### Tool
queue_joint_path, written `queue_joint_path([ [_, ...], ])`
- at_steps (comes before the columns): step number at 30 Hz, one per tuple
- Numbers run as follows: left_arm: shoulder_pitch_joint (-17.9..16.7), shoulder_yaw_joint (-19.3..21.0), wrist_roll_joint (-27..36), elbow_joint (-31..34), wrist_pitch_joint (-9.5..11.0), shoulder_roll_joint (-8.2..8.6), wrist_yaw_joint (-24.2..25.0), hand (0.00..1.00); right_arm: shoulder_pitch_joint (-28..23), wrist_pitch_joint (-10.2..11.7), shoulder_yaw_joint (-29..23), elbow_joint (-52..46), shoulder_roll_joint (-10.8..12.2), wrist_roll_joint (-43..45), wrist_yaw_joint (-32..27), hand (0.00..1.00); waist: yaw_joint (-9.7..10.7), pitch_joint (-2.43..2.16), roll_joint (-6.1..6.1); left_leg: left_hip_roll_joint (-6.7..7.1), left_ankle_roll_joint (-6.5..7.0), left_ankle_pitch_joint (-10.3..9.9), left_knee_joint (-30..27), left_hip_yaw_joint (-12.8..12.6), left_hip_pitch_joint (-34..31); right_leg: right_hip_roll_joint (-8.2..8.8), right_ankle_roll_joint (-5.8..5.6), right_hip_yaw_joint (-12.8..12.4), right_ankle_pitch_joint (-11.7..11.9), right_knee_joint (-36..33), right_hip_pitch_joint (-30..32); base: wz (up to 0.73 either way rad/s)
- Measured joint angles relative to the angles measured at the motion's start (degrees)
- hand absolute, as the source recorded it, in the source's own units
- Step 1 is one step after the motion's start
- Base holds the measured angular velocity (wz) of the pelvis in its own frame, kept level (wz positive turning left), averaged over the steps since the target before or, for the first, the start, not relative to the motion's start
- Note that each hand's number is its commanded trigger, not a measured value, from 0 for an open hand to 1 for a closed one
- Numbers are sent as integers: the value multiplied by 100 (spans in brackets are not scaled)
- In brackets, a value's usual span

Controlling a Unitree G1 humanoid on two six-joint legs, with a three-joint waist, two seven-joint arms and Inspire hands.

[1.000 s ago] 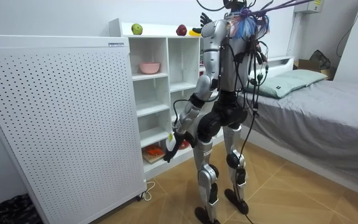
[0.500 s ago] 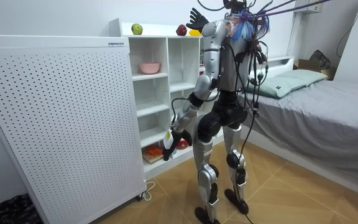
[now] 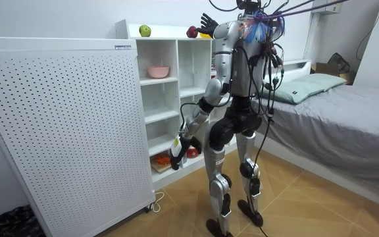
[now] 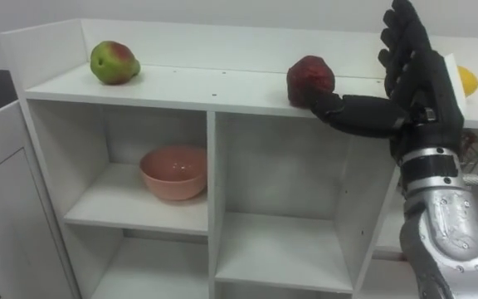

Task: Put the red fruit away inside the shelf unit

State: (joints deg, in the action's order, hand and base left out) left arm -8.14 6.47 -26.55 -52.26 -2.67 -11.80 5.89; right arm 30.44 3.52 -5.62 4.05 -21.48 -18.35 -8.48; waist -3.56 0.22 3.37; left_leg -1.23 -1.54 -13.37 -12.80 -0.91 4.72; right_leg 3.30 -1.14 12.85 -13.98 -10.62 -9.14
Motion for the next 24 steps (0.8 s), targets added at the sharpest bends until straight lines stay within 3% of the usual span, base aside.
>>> queue_joint_path([
  [14, 207, -64, -4, -1, -205, -45, 251, 0, 98, -186, 112, 407, -119, 296, 244, 0, 6, -7, 12, 1, -1, 1, 2, 15, -5, 0, 0, 23, 0, -7, -1, 0],
  [24, 245, -108, 0, 5, -226, -62, 249, 0, 228, -366, 273, 450, -246, 508, 616, 0, 12, -40, 89, 1, -1, 1, 2, 29, -5, 0, 0, 24, 0, -6, -4, 0],
])
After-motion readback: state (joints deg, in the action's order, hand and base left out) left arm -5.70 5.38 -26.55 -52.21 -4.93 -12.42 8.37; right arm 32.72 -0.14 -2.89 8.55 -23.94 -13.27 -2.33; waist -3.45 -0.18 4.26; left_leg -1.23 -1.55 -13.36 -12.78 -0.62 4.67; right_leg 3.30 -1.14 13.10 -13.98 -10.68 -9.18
